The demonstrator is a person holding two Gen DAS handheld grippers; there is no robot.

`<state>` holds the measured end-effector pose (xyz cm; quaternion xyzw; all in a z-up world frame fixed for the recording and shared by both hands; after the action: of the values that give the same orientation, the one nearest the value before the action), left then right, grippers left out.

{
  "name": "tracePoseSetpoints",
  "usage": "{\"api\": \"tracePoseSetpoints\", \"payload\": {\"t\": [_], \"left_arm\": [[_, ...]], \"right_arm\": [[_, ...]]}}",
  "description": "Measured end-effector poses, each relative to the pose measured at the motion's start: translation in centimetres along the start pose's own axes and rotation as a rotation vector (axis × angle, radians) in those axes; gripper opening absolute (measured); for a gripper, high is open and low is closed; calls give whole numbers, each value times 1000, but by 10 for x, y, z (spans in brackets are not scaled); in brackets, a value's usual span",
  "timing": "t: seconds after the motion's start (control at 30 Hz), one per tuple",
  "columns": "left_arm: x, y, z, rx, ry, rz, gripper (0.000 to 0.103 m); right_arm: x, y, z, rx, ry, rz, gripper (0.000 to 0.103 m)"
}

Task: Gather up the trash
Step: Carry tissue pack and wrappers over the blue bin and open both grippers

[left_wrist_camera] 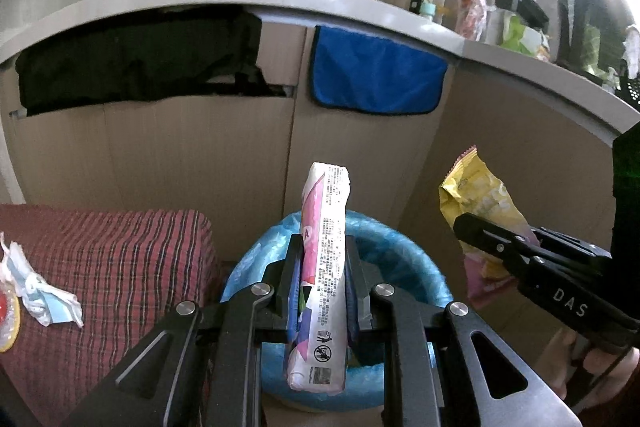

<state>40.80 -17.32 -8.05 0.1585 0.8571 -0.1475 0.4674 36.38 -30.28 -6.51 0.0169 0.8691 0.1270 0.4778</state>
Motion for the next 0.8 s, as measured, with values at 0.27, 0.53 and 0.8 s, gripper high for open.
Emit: {"api": "tracePoseSetpoints", "payload": {"t": [0.27, 0.53, 0.8], "left_arm": [[7, 15, 38, -1, 68, -36, 19], [13, 17, 60, 66, 92, -86, 40], [12, 30, 45, 40, 99, -103, 40]], "right_arm": [[9, -11, 38, 2, 73, 27, 11], [21, -25, 62, 16, 122, 56, 14], [31, -22, 69, 7, 195, 54, 70]]}}
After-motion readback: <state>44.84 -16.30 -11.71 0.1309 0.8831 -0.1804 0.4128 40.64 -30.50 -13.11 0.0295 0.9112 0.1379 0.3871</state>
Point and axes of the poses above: each gripper's, at about its wrist camera, not at the fingertips, and z roughly the way its jaws point, y to its left, x to its underside, the point moved 9 cm from there along z, roughly the way its jaws point, and after that the axes turned 5 degrees about z, right-handed, at the moved point
